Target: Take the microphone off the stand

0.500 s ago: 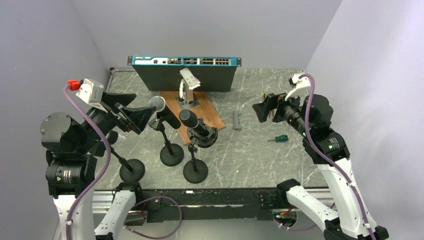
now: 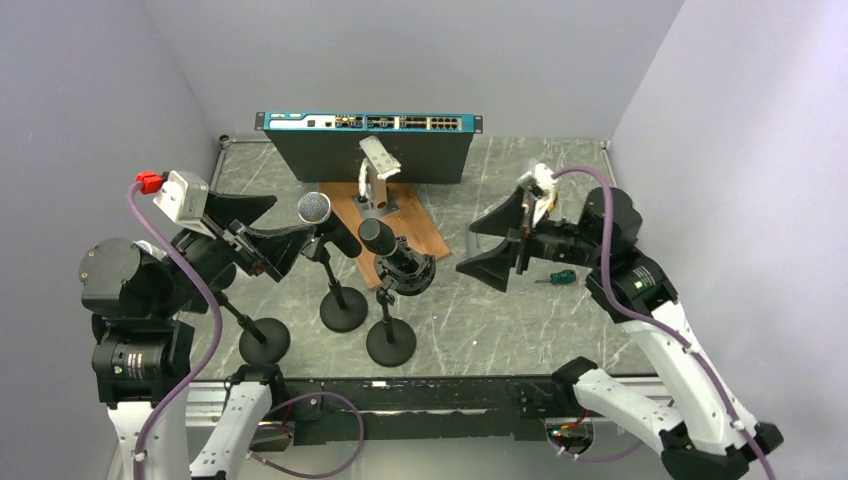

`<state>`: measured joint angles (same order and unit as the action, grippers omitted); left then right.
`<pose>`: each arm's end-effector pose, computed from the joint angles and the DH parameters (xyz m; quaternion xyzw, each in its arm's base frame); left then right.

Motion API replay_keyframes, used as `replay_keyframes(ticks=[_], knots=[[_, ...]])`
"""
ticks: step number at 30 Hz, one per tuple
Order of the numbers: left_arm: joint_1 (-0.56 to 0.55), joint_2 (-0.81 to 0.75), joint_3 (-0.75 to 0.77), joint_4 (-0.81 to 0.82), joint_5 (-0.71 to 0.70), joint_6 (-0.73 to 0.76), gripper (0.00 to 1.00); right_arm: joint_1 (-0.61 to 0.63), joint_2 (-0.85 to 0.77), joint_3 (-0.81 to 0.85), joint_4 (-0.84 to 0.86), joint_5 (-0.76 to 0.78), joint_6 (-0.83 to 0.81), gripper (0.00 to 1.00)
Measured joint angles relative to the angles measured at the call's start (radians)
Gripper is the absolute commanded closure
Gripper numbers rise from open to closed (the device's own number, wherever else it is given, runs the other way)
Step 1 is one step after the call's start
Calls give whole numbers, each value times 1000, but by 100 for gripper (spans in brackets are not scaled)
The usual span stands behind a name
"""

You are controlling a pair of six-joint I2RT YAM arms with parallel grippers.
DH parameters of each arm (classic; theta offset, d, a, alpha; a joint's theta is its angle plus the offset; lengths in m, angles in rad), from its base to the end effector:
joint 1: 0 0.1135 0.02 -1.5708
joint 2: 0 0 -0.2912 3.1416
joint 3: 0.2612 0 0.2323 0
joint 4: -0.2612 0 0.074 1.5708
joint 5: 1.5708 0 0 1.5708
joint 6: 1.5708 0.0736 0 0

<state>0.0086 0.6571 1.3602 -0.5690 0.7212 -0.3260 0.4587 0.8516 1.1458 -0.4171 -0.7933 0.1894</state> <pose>0.0504 -0.0482 0.4995 0.1594 0.6515 -0.3406 0.6589 0.1115 0.1135 0.4397 -0.3463 0.6504 0.4689 0.4870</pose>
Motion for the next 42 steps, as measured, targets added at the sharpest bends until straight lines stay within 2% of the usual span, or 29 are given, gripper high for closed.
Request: replay_keyframes(ticks=[2,5,10,13,21,29,36,40,42], knots=[[0,-2,0,5,7,0,1,80,30,17,11,21,-16,0],[0,-5,-1,5,15,0,1,257,113,67,8,144,-64,0],[0,-10,-16,-1,17,5,1,490,241,127,-5,413,-171,1],[0,-34,-54,-24,12,17,1,556,257,127,-8,553,-225,1],[0,-99,-74,-88,-39,45,1,668,285,125,58,752,-332,4],[0,-120,-73,-87,-62,44,1,743,315,95,174,893,-398,27],[0,-125,-69,-87,-83,50,1,771,317,82,215,971,-464,58],[0,-125,-69,-87,-83,51,1,774,317,80,228,966,-502,68],[0,-125,-69,-84,-83,51,1,776,317,80,232,966,-507,70]])
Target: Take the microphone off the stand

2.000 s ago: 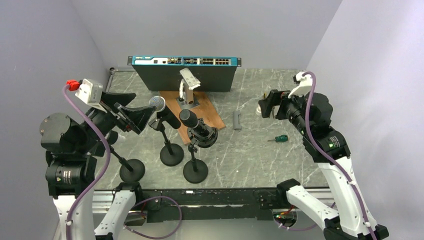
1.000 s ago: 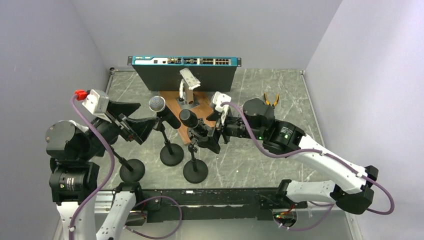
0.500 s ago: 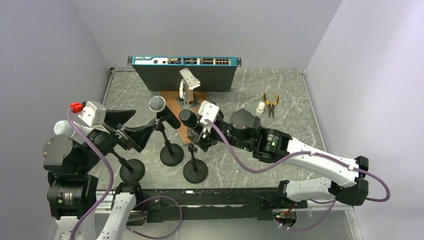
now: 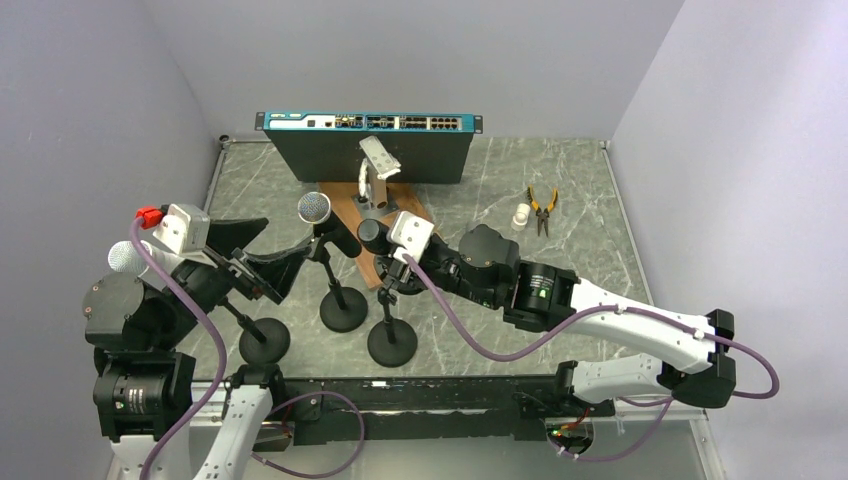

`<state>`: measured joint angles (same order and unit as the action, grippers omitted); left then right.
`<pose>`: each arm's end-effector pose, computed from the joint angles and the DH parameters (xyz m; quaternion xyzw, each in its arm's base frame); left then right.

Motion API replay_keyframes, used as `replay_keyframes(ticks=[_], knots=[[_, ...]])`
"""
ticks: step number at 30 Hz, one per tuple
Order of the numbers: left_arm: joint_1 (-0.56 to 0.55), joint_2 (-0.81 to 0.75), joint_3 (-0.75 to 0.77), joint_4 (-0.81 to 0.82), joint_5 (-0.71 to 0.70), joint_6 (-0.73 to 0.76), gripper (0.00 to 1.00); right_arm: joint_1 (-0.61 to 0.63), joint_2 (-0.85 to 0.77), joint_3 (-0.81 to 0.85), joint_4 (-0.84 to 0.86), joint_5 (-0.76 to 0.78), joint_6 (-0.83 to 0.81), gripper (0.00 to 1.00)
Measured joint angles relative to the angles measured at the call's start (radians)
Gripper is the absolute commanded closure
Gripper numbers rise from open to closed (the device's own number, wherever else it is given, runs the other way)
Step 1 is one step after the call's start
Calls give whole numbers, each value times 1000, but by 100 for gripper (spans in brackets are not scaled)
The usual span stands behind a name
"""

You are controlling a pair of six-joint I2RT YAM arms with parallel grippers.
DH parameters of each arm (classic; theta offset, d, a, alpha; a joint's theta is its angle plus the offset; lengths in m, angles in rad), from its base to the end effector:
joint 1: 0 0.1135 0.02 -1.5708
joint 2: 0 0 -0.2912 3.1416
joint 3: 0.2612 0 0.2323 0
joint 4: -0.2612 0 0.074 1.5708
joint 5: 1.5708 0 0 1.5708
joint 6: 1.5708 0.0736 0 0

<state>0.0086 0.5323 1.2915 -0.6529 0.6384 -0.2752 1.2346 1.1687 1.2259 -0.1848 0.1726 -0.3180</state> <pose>0.0233 -0.0437 0.4734 0.1413 0.6614 -0.3018 0.6720 0.1017 0.2526 0.4356 -0.4834 0.5736 0.2331 0.6188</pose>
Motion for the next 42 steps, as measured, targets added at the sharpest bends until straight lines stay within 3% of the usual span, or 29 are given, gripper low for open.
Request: replay_keyframes(ticks=[6,14,18,24,28,33,38,42], knots=[[0,0,0,2,-2,0,1,4,3,37,-3,-18,-6,77],[0,5,5,-11,-9,1,1,4,27,254,-16,-4,-4,86],[0,5,5,-11,-8,0,1,4,22,315,27,121,-16,100],[0,30,25,-33,-8,1,1,-23,-17,284,152,444,-98,100],[0,61,48,-50,-13,2,1,-196,-95,131,188,609,-64,100],[0,117,69,-42,19,-9,1,-566,-139,-12,-38,621,201,100],[-5,214,70,43,97,-86,1,-794,-28,-23,-316,425,438,100],[-67,270,42,166,123,-190,1,-857,99,-23,-467,232,551,100]])
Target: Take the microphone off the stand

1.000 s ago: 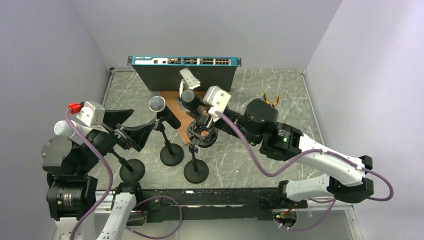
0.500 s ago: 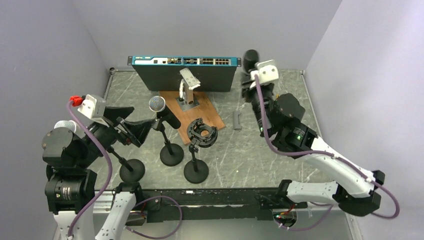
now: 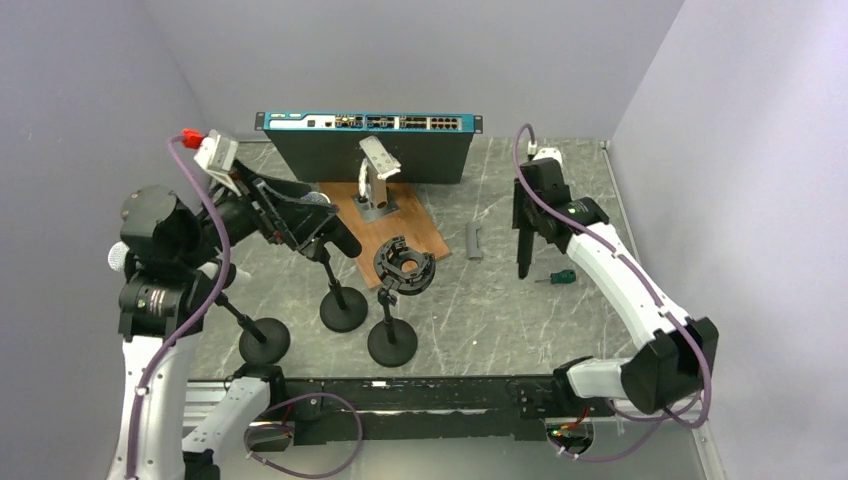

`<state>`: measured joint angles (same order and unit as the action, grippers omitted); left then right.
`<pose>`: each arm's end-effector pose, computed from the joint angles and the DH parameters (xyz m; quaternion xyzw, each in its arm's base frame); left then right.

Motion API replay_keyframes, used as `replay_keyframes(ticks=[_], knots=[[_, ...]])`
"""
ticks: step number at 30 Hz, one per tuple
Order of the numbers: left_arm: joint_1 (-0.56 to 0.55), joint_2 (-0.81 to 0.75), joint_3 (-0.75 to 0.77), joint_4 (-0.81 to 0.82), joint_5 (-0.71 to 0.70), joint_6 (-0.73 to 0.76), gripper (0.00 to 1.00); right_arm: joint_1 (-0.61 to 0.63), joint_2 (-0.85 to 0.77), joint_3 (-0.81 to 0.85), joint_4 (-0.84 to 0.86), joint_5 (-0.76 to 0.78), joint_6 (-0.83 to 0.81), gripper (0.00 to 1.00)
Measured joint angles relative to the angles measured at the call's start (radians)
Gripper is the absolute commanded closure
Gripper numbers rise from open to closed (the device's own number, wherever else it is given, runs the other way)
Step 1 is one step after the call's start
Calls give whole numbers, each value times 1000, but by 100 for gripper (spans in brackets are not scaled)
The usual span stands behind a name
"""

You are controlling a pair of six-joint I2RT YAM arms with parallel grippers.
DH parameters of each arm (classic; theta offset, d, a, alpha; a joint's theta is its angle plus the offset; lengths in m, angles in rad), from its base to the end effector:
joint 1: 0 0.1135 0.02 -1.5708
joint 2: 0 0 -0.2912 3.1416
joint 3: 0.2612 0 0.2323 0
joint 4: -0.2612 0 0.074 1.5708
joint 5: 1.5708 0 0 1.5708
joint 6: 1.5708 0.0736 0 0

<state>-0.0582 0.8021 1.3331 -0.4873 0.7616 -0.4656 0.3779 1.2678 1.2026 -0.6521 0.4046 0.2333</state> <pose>0.1047 -0.0570 0.4938 0.1331 0.6830 -0.4219 0.5812 0.2595 0.0718 0.3436 0.0185 0.8954 -0.0524 0.4417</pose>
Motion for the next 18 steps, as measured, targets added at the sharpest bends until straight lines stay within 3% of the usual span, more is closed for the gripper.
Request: replay_keyframes(ticks=[4,9,18], knots=[[-172,57,0,63,-20,-50,1,-31,86,-3,-84,-203,98,100],[-397,185,142,31,-134,35,1,-55,148,-51,-119,-380,167,100],[-455,188,131,68,-290,197,1,-56,137,-221,-196,-383,261,100]])
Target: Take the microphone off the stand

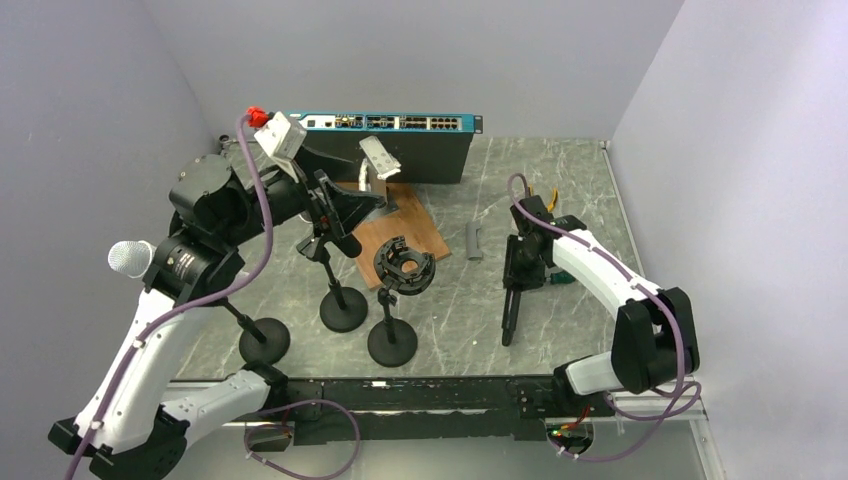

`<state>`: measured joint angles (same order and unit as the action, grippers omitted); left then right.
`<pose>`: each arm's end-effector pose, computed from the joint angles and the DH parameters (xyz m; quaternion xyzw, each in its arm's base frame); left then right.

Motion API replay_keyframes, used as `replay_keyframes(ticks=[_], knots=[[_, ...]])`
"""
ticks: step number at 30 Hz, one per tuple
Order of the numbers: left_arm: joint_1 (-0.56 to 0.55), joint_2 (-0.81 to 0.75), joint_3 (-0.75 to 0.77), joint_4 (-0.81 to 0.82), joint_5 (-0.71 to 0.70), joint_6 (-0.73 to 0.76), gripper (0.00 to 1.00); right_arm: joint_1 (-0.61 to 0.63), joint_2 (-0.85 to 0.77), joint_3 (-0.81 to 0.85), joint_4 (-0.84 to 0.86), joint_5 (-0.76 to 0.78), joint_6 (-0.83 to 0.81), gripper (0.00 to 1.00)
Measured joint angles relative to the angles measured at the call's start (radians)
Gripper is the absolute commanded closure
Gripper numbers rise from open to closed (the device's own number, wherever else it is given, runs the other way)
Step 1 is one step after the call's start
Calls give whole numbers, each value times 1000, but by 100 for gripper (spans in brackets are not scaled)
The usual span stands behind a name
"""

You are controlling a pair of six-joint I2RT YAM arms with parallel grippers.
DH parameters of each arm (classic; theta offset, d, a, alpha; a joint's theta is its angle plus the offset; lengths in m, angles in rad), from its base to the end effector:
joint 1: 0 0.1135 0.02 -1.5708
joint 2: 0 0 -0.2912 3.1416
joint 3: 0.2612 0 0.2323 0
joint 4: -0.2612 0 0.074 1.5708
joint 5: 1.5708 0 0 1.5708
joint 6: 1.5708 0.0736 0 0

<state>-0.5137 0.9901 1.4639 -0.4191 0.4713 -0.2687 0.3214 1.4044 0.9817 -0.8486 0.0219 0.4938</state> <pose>0.1333 -0.1136 0.5204 0.2500 0.6428 -0.4176 0.5916 0.2326 0.0757 0.2223 0.0868 0.9849 0.0492 0.1413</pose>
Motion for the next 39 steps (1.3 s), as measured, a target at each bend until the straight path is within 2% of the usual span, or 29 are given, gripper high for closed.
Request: replay_keyframes(ticks=[6,11,16,20,31,39], knots=[[32,-93,-99,45,-10,69,1,0,11,-83,-1,50,51,100],[32,-216,-177,108,-26,121,1,0,62,-105,26,76,61,95],[51,-305,-238,169,-23,150,1,0,69,-132,52,89,56,74],[83,-312,-286,213,1,151,1,0,69,-135,80,100,49,51],[90,-298,-314,237,77,150,1,0,72,-138,153,92,34,23],[91,-249,-240,155,108,112,1,3,-71,-136,205,2,-13,17]])
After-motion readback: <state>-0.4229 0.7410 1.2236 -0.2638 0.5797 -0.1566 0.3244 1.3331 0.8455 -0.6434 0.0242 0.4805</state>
